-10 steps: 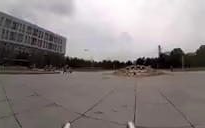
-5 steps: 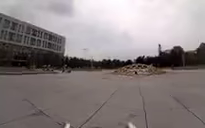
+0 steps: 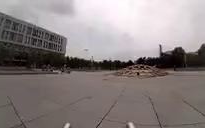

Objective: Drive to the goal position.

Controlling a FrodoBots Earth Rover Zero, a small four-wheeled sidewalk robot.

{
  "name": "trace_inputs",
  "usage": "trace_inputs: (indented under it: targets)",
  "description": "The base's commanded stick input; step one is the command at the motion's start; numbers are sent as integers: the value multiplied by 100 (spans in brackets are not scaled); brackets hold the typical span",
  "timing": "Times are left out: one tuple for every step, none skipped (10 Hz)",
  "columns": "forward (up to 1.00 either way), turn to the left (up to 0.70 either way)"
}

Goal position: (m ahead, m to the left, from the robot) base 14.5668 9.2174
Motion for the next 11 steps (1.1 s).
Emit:
trace_inputs:
  targets:
    - [85,0]
    - [85,0]
    - [85,0]
    - [85,0]
    - [85,0]
    - [85,0]
    - [85,0]
    - [85,0]
    - [85,0]
    - [85,4]
    - [85,17]
